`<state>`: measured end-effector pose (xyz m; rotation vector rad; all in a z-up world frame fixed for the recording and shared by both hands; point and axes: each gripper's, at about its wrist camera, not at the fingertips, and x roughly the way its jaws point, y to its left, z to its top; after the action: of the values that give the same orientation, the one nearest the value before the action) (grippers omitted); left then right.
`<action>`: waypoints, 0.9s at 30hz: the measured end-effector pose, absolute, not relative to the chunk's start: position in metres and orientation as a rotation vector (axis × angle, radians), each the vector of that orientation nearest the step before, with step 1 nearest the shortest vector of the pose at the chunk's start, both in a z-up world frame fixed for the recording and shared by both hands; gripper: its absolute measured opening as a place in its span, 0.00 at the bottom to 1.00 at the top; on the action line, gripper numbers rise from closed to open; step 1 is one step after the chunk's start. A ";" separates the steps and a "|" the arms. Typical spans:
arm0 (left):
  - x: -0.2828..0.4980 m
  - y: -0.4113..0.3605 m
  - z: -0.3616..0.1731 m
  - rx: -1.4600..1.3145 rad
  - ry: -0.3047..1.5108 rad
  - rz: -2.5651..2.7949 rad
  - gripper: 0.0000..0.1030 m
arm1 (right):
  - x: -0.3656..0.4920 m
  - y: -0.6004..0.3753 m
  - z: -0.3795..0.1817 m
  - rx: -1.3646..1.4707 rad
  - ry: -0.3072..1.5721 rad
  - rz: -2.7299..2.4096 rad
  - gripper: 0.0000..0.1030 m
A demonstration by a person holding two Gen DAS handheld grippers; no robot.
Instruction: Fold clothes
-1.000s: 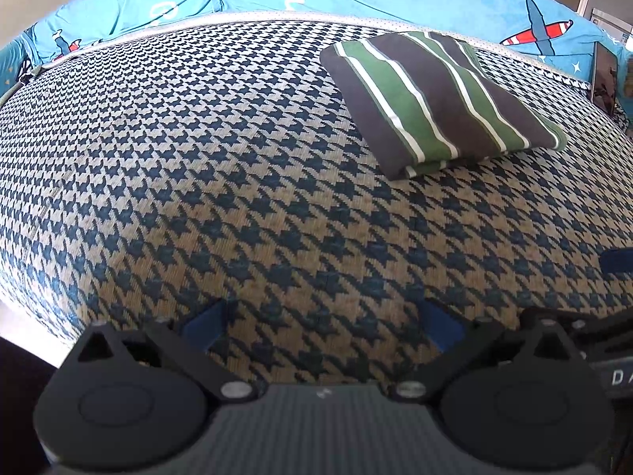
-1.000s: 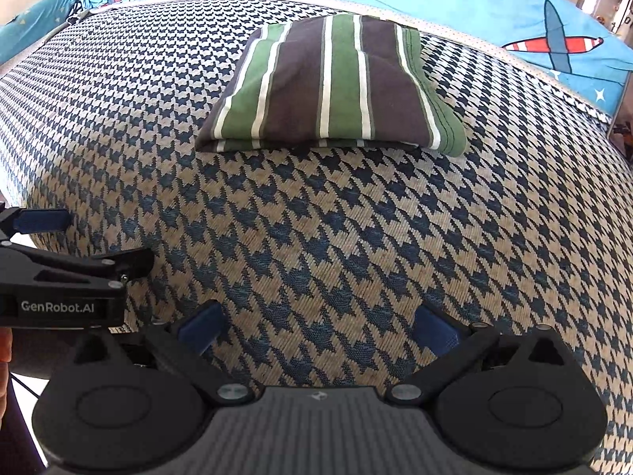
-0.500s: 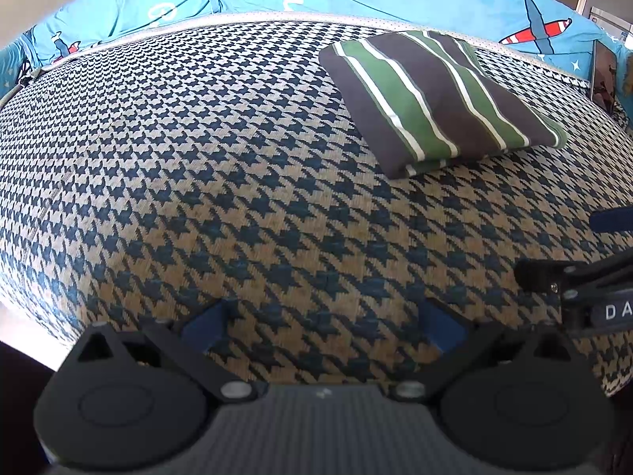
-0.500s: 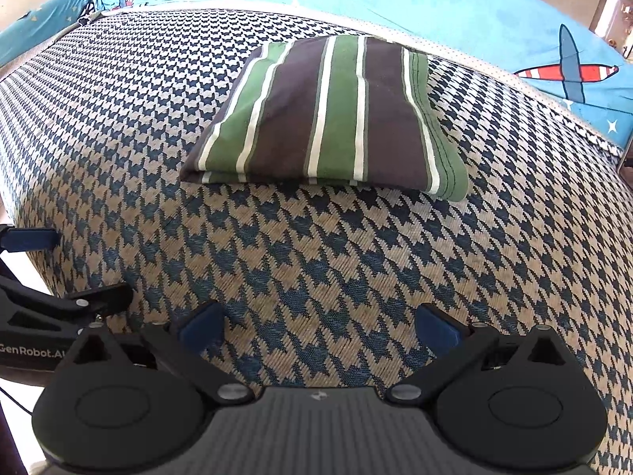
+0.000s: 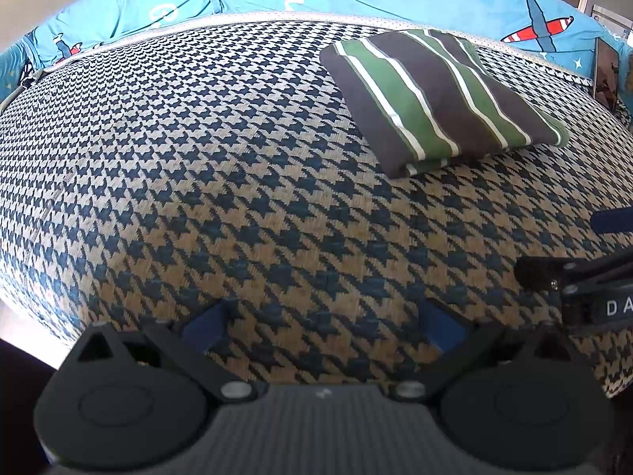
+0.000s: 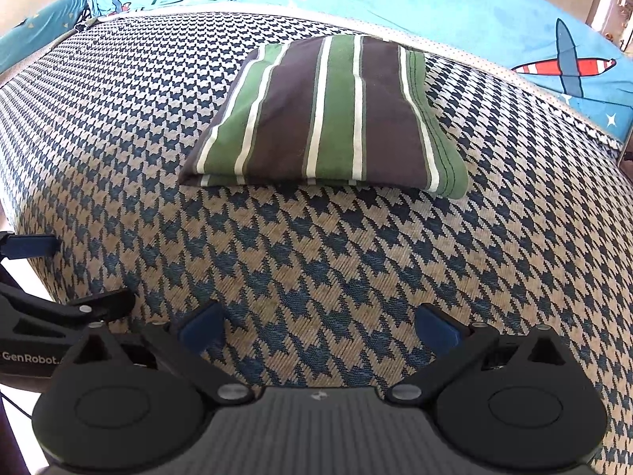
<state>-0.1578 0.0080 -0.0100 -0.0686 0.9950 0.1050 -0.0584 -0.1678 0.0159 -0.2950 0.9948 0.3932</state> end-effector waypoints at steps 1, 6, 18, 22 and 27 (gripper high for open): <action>-0.158 0.008 -0.010 -0.069 0.996 0.105 1.00 | -0.058 -0.168 0.016 -0.293 0.995 0.393 1.00; -0.159 0.009 -0.009 -0.071 0.998 0.109 1.00 | -0.061 -0.164 0.013 -0.295 0.995 0.394 1.00; -0.158 0.015 -0.008 -0.106 1.004 0.102 1.00 | -0.063 -0.168 0.017 -0.252 0.964 0.384 1.00; -0.153 0.019 -0.004 -0.127 0.985 0.096 1.00 | -0.053 -0.179 0.026 -0.165 0.935 0.405 1.00; -0.136 0.034 0.006 -0.221 0.960 0.065 1.00 | -0.041 -0.198 0.033 -0.112 0.913 0.386 1.00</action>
<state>-0.1359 0.0340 0.0059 -0.2206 0.9603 0.0652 -0.0411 -0.1982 0.0332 -0.1118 0.9132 0.3860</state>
